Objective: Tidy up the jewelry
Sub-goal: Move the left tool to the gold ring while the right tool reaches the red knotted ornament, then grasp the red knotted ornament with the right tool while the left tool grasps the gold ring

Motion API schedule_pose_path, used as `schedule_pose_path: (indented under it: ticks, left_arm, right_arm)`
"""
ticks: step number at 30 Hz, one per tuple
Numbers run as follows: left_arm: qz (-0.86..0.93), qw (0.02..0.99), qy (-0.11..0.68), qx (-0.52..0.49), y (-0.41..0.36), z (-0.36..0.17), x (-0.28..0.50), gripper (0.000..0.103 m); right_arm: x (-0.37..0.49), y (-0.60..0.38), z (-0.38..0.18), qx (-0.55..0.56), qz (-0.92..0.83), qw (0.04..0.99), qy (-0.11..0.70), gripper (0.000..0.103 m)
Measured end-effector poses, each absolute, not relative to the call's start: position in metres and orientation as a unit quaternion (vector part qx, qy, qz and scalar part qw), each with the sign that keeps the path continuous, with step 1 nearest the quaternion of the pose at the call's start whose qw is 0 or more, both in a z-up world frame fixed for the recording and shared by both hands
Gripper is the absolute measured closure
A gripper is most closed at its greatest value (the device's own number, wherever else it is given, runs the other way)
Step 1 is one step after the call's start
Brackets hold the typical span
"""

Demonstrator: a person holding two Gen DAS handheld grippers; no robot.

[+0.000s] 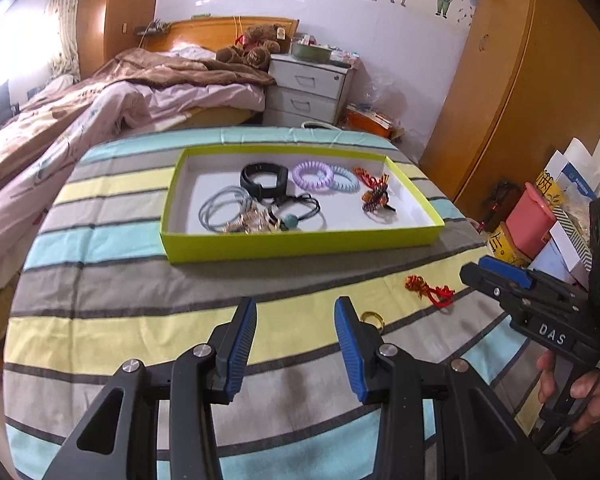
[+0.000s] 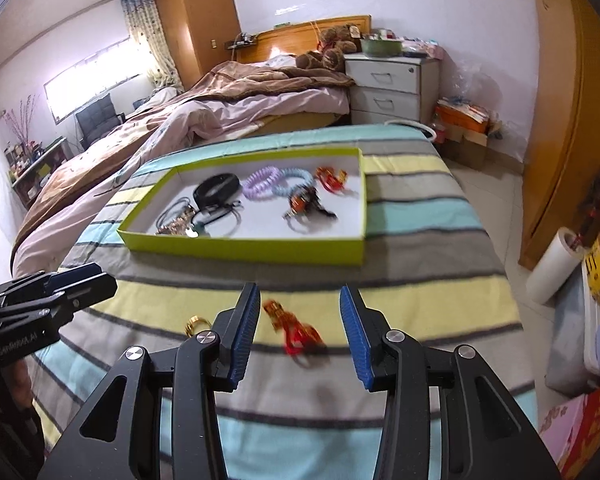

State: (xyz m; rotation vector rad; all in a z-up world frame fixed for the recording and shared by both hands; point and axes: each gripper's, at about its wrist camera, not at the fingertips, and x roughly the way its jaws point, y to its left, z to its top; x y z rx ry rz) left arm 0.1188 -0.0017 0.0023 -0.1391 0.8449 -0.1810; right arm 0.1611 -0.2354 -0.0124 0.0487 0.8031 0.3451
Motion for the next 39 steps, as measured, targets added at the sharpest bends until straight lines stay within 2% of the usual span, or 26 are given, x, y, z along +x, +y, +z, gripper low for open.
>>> schedule_pose_path:
  ticks: [2, 8, 20, 29, 30, 32, 34, 37, 39]
  left_arm:
    - [-0.101, 0.904, 0.409, -0.072, -0.002, 0.0, 0.117, 0.063]
    - [-0.112, 0.899, 0.416, -0.078, -0.003, -0.004, 0.117, 0.063]
    - [-0.12, 0.89, 0.43, -0.089, 0.002, -0.013, 0.118, 0.063]
    - [-0.118, 0.886, 0.44, -0.087, 0.001, -0.017, 0.119, 0.063]
    - [-0.119, 0.885, 0.442, -0.085, -0.001, -0.017, 0.119, 0.063]
    - [-0.121, 0.884, 0.444, -0.083, -0.003, -0.018, 0.12, 0.063]
    - [-0.123, 0.883, 0.445, -0.083, -0.005, -0.018, 0.12, 0.063]
    - [-0.124, 0.883, 0.445, -0.082, -0.007, -0.018, 0.12, 0.063]
    - [-0.126, 0.883, 0.446, -0.077, -0.011, -0.018, 0.12, 0.063]
  right_arm:
    - [0.158, -0.239, -0.018, 0.021, 0.162, 0.904, 0.395, 0.052]
    - [0.162, -0.239, -0.029, 0.02, 0.174, 0.894, 0.411, 0.052]
    - [0.184, -0.204, -0.044, -0.06, 0.215, 0.871, 0.437, 0.052]
    - [0.186, -0.202, -0.05, -0.065, 0.217, 0.869, 0.44, 0.053]
    - [0.186, -0.203, -0.05, -0.067, 0.215, 0.87, 0.44, 0.055]
    - [0.184, -0.203, -0.049, -0.075, 0.209, 0.871, 0.438, 0.068]
    - [0.182, -0.203, -0.049, -0.078, 0.207, 0.872, 0.437, 0.075]
    - [0.179, -0.205, -0.048, -0.079, 0.207, 0.873, 0.435, 0.084]
    - [0.178, -0.206, -0.047, -0.077, 0.203, 0.875, 0.432, 0.084]
